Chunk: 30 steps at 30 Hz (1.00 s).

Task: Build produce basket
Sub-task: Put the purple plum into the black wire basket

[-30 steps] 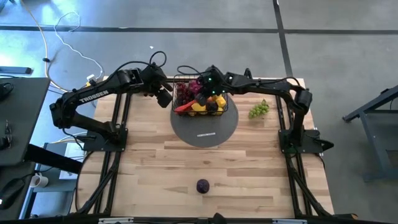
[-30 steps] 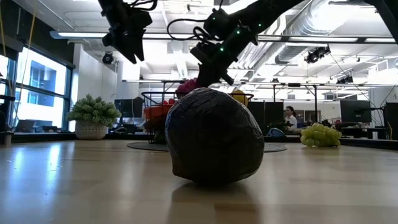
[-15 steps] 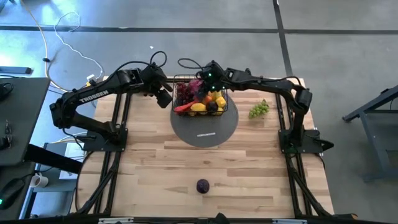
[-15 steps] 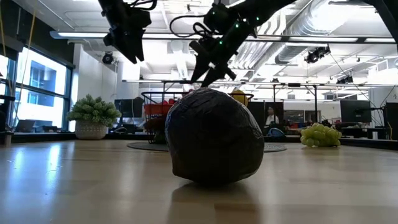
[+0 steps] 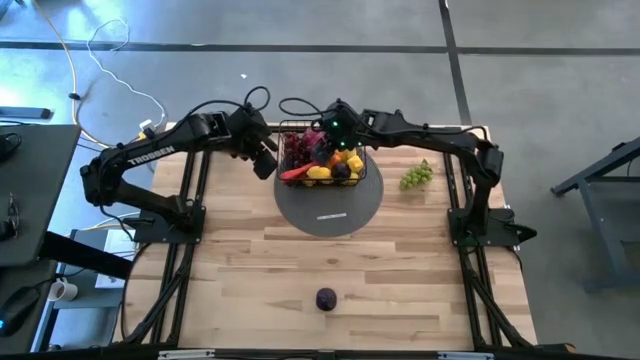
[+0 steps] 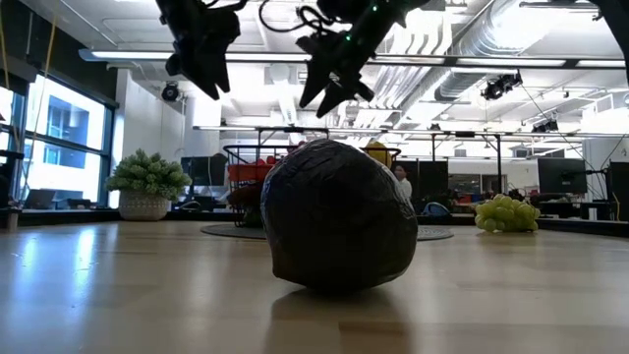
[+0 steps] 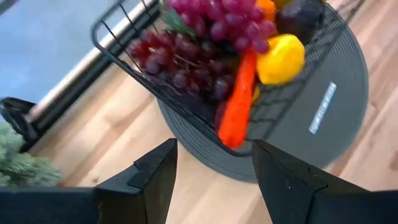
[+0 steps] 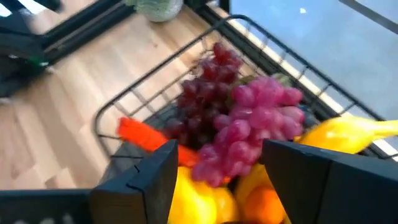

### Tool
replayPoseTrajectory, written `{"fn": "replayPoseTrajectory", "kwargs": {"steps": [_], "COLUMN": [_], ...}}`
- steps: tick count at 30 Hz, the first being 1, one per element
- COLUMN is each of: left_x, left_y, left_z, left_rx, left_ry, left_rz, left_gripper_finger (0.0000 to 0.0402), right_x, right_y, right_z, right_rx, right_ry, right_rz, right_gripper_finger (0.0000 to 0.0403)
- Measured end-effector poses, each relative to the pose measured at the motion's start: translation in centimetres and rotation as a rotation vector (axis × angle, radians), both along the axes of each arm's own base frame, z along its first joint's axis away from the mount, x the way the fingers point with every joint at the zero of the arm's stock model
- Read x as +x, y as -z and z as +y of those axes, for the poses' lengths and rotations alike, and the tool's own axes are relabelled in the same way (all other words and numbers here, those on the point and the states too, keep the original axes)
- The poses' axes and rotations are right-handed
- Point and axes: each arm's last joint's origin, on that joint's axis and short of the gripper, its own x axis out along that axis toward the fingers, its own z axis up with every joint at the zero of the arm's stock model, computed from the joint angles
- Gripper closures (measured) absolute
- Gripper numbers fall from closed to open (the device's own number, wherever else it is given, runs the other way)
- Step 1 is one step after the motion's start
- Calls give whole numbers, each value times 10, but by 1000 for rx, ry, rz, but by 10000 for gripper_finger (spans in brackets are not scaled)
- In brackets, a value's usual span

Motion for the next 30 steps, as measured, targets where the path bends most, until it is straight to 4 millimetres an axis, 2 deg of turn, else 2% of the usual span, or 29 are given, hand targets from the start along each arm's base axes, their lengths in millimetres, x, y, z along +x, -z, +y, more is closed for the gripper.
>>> {"fn": "replayPoseTrajectory", "kwargs": {"steps": [9, 14, 17, 25, 30], "left_x": [11, 16, 17, 24, 29], "left_y": [2, 0, -1, -1, -2], "left_z": [-27, -43, -51, -71, -87], "left_rx": [-16, -20, -36, -126, -170], "left_ry": [67, 91, 84, -12, -41], "left_rz": [34, 19, -3, -69, -107], "left_gripper_finger": [204, 204, 204, 204, 204], "right_x": [-13, -30, -49, -113, -149], "right_y": [-20, -17, -14, -13, -1], "right_z": [27, 37, 42, 64, 79], "right_rx": [-31, -51, -54, -91, -96], "right_ry": [-54, -69, -68, -61, -70], "right_rz": [35, 57, 25, -161, -226], "right_gripper_finger": [194, 194, 194, 194, 194]}}
